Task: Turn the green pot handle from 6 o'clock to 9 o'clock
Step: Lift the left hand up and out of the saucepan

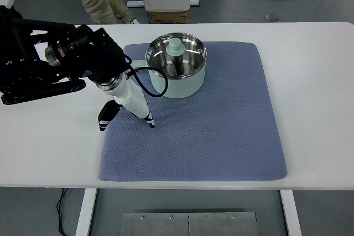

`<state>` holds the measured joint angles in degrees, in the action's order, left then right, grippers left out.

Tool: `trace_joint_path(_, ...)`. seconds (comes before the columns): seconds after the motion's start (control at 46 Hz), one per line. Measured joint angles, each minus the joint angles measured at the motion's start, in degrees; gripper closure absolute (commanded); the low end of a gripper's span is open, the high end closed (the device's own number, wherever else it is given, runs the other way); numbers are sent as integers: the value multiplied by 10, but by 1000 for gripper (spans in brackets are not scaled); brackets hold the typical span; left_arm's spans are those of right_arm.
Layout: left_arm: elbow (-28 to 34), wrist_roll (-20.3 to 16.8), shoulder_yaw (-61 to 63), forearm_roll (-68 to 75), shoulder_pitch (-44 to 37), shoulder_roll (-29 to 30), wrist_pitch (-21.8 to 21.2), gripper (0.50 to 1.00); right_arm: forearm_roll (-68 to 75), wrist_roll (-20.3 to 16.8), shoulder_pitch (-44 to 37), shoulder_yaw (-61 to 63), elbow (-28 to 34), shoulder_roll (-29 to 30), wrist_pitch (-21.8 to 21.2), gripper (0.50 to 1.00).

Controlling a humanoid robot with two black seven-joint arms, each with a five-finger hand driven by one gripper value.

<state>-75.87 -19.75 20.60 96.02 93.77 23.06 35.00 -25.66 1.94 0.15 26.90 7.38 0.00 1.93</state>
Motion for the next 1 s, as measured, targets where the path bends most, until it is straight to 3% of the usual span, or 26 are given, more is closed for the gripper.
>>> trace_joint_path(0.565, 5, 3, -86, -362, -12, 1, 0, 500, 0, 0, 0, 0, 0, 0, 0, 500)
trace_joint_path(0.999, 141, 4, -147, -656, -44, 2, 0, 500, 0, 0, 0, 0, 0, 0, 0, 500)
